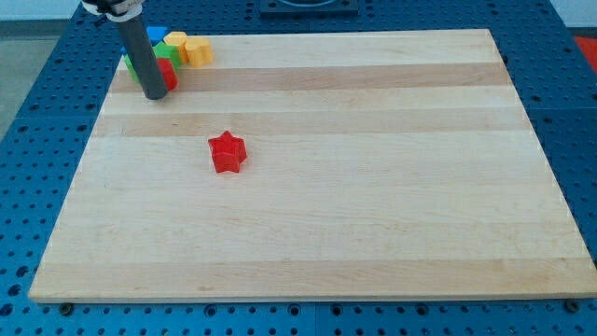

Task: Slide the red star towards the group of blocks

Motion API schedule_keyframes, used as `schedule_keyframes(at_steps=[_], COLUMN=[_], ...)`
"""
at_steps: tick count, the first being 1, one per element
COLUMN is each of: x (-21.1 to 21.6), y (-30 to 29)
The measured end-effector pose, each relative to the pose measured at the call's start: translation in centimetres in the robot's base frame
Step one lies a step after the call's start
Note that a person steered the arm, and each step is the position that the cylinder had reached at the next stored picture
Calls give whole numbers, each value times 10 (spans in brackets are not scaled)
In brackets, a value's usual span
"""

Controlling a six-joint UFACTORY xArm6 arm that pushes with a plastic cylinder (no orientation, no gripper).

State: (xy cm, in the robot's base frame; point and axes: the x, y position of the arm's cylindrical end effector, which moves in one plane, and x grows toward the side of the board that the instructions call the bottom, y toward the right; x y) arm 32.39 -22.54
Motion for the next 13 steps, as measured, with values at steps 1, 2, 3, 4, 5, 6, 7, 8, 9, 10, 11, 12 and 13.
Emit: schedule_keyframes(at_steps=[1,2,3,4,5,6,7,8,9,10,11,12,13], x=[0,7,74,139,184,190,162,128,99,67,41,30,64], y=[0,0,0,16,50,100,130,132,120,109,98,96,96])
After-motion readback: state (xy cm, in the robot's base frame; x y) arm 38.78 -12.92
